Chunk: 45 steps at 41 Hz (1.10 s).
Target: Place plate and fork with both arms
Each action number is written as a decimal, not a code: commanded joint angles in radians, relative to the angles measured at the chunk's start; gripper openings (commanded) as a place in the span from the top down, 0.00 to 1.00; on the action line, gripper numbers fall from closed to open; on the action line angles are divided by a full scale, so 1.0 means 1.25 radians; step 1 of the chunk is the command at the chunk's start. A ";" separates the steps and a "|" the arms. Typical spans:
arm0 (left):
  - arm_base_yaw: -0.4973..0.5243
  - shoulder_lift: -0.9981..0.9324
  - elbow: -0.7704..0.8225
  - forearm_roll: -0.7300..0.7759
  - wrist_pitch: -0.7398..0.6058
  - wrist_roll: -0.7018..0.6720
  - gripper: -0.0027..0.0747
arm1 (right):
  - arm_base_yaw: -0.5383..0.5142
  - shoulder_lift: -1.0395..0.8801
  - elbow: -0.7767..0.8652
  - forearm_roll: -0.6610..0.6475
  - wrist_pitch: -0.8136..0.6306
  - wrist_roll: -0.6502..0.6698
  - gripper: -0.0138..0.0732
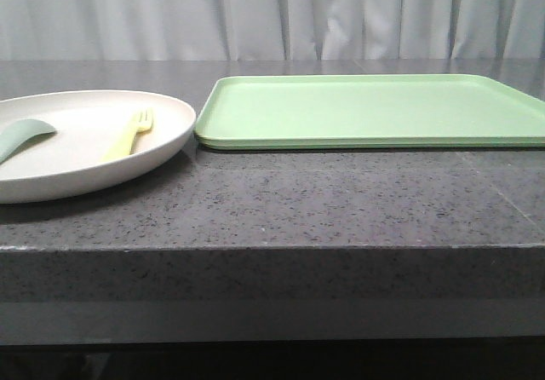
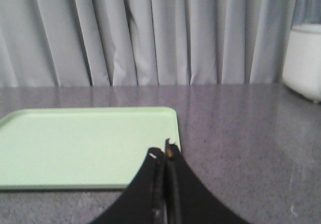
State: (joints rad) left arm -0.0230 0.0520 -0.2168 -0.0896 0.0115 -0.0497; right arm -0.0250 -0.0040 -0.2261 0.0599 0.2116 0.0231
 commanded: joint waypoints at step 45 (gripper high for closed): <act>0.000 0.444 -0.326 0.044 0.106 0.000 0.17 | -0.002 0.403 -0.336 0.048 0.071 -0.002 0.14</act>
State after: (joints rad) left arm -0.0230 0.5564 -0.5620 -0.0237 0.1683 -0.0497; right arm -0.0250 0.4891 -0.6102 0.1142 0.3932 0.0231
